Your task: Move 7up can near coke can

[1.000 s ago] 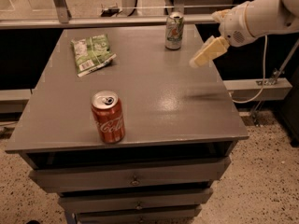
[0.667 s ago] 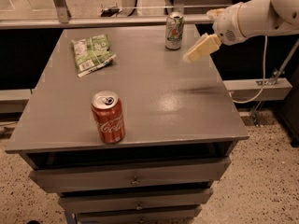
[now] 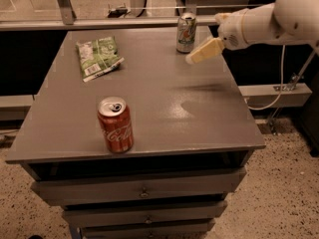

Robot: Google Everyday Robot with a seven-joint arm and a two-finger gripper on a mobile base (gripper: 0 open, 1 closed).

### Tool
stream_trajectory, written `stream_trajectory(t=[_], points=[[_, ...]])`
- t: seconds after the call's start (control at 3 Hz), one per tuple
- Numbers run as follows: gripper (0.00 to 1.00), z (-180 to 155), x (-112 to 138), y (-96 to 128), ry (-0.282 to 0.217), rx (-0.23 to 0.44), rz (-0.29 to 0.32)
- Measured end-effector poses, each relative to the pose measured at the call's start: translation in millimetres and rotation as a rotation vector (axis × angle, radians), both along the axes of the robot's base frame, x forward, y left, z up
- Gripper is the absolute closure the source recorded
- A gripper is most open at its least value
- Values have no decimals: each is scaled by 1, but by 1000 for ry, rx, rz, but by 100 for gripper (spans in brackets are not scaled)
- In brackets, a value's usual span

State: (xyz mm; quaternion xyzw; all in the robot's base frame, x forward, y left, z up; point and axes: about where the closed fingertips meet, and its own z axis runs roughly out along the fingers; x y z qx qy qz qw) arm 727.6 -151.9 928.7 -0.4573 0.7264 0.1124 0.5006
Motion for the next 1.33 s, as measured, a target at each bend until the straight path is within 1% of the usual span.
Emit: stream_trajectory(t=[0.33, 0.67, 1.0, 1.33], points=[[0, -17, 37, 12, -13, 96, -40], [0, -30, 66, 23, -17, 159, -65], [0, -37, 91, 31, -33, 207, -77], [0, -36, 107, 33, -58, 238, -88]])
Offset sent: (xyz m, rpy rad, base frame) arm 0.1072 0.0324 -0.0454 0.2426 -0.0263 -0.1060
